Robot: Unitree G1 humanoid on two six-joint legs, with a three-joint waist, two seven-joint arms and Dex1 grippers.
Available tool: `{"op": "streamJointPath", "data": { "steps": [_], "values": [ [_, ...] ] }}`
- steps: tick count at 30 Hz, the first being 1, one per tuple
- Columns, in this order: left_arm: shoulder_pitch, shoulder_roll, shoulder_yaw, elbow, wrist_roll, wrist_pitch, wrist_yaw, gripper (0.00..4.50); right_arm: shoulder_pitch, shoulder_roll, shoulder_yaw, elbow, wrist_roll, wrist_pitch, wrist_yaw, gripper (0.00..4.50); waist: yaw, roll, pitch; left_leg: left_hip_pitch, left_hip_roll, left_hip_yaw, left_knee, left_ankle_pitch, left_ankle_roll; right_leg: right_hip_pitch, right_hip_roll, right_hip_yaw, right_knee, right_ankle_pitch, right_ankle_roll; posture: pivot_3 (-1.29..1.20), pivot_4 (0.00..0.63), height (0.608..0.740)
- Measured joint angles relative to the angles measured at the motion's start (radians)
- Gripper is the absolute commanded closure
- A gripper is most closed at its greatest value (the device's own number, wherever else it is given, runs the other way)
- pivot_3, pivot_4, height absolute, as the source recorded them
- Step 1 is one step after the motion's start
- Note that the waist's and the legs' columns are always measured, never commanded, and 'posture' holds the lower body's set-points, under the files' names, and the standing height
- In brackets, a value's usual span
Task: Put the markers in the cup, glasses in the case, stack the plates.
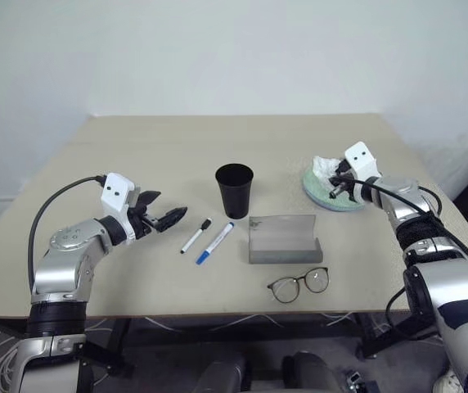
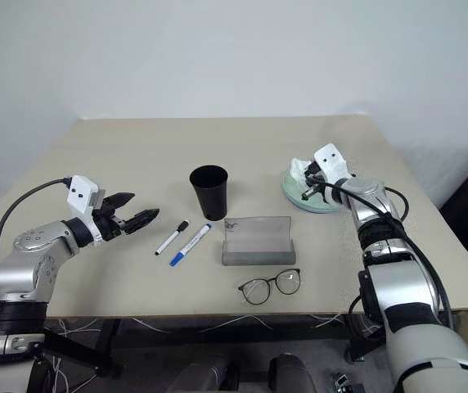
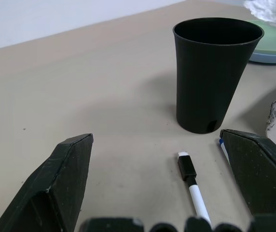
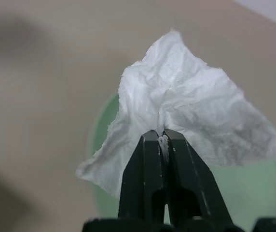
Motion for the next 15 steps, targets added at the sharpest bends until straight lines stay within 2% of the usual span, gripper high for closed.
{"op": "streamJointPath", "data": {
  "steps": [6,10,15],
  "values": [
    [0.0,0.0,0.0,0.0,0.0,0.0,0.001,0.0,-0.037,-0.002,-0.028,0.048,-0.003,-0.08,-0.073,1.41,-0.003,0.0,0.0,0.001,0.002,0.0,0.0,0.0,-0.001,0.0,0.004,0.001,0.0,0.0,0.001,0.0,0.0,0.739],
    [-0.042,-0.029,0.004,-0.019,-0.04,0.043,0.008,0.0,-0.037,-0.05,-0.042,0.045,0.0,-0.092,-0.013,0.03,0.003,0.001,0.0,0.0,0.002,-0.002,0.002,0.001,-0.001,0.001,0.004,0.0,0.0,0.0,0.0,0.0,0.0,0.739],
    [-0.125,-0.027,-0.009,-0.048,-0.045,0.061,-0.002,0.0,-0.021,-0.103,-0.049,-0.048,0.021,-0.086,0.16,0.03,-0.007,0.002,0.0,0.002,0.002,0.0,0.002,0.001,-0.001,0.003,0.005,0.001,0.0,0.001,0.002,0.0,0.0,0.739]
  ]
}}
